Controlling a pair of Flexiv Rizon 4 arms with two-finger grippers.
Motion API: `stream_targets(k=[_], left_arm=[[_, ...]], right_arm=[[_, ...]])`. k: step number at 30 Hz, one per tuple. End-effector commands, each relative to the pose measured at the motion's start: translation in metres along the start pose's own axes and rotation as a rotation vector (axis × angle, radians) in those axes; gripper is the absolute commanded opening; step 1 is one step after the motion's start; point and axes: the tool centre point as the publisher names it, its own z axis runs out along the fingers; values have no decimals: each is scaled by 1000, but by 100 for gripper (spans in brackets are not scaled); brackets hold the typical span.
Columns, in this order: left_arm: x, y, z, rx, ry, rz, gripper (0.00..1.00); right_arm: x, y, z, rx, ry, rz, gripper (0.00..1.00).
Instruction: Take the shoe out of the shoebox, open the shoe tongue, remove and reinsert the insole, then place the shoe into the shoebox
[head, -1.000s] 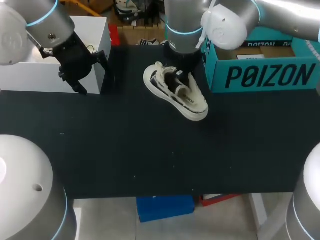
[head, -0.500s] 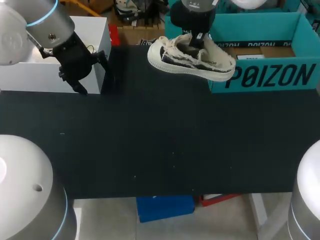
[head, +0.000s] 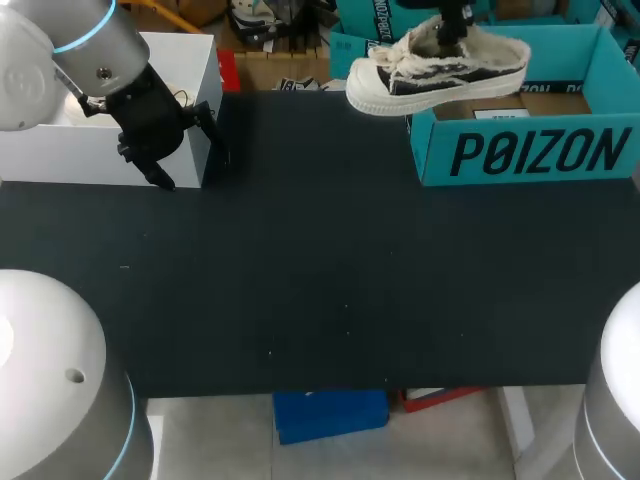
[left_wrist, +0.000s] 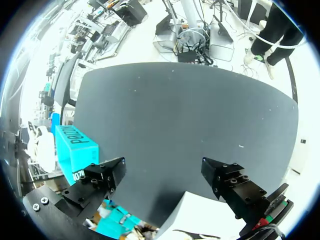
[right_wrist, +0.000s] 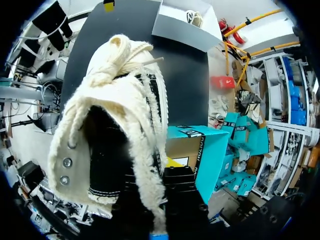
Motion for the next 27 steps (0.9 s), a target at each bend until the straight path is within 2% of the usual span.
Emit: stream_targets(k=[1, 10, 16, 27], left_arm=[[0, 0, 0, -2, 1, 1, 100], [0, 0, 0, -2, 1, 1, 100], [0, 0, 0, -2, 1, 1, 100], [0, 0, 0, -2, 1, 1, 100]], right_arm=[[-23, -24, 12, -18, 70, -112, 0], [-54, -78, 38, -2, 28, -10, 0], [-68, -111, 56, 5, 18, 34, 0], [-92, -155, 89, 21, 23, 94, 0]])
